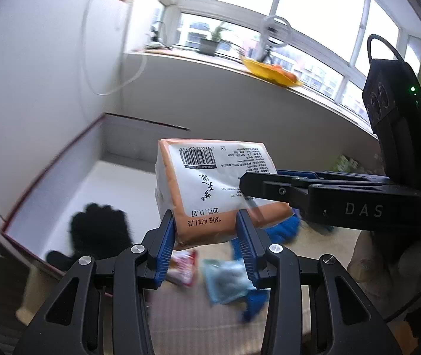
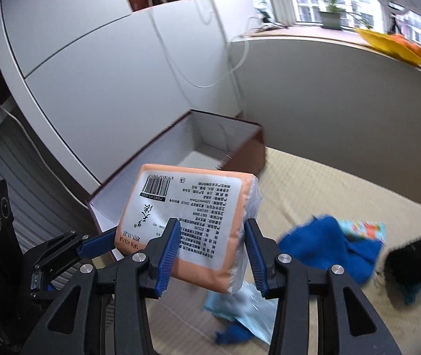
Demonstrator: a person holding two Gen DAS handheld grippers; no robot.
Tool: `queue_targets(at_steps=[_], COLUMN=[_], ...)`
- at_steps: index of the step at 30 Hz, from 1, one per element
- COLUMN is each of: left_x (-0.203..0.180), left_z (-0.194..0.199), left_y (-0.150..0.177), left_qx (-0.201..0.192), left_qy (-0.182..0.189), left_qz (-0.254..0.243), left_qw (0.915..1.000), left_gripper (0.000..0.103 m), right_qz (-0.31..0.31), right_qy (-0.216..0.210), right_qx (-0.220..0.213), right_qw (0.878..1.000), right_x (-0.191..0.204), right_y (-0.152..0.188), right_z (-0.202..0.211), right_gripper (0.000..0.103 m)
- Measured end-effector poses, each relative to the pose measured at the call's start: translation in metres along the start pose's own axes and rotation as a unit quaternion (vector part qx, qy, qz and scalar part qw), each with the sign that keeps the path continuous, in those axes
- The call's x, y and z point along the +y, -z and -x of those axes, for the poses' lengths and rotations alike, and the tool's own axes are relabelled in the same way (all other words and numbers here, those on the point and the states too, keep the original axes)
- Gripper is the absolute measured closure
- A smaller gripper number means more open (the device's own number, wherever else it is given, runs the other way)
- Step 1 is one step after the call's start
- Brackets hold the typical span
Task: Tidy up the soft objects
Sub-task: 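Carry the pink box with the right gripper and release it into the shoebox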
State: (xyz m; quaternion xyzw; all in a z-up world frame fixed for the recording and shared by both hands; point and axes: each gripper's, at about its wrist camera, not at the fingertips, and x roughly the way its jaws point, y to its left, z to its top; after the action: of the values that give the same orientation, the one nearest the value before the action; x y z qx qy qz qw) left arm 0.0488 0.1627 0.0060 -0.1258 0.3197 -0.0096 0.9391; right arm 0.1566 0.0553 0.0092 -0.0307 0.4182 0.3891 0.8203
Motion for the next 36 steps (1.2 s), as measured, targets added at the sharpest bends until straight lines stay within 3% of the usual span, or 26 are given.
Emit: queue_targets(at_steps=[7,20,25,36], left_x=[0.042,0.082,0.084,0.07], left_z=[0.0,-0.035,-0.032,-0.018], left_y=[-0.018,-0.022,-0.019,-0.012], left_qx=[-0.007,0.028,0.025,0.018], left_qy=[-0.033,-0.08,-0.097,-0.079], left_qz=[0.025,0.055,0.061,0.061], left_qw=[0.9991,0.9948,0.9931,0.9948], left_gripper=[0.064,0.061,0.062,0.062], right_qz=[0.028,0.037,0.025,0.007], right_qy=[-0.02,-0.019,-0.011,-0.001], right_qx=[0.004,0.037,0.028,0.011], right_qw=[0.999,0.998,0.999,1.0], right_x=[0.03,0.035,0.026,0.001], right_y=[-0.032,-0.053,-0.052,-0.037], right_z=[-0.035,-0.089,-0.088,-0.048], right_gripper=[0.062,0.062,0.049,0.048])
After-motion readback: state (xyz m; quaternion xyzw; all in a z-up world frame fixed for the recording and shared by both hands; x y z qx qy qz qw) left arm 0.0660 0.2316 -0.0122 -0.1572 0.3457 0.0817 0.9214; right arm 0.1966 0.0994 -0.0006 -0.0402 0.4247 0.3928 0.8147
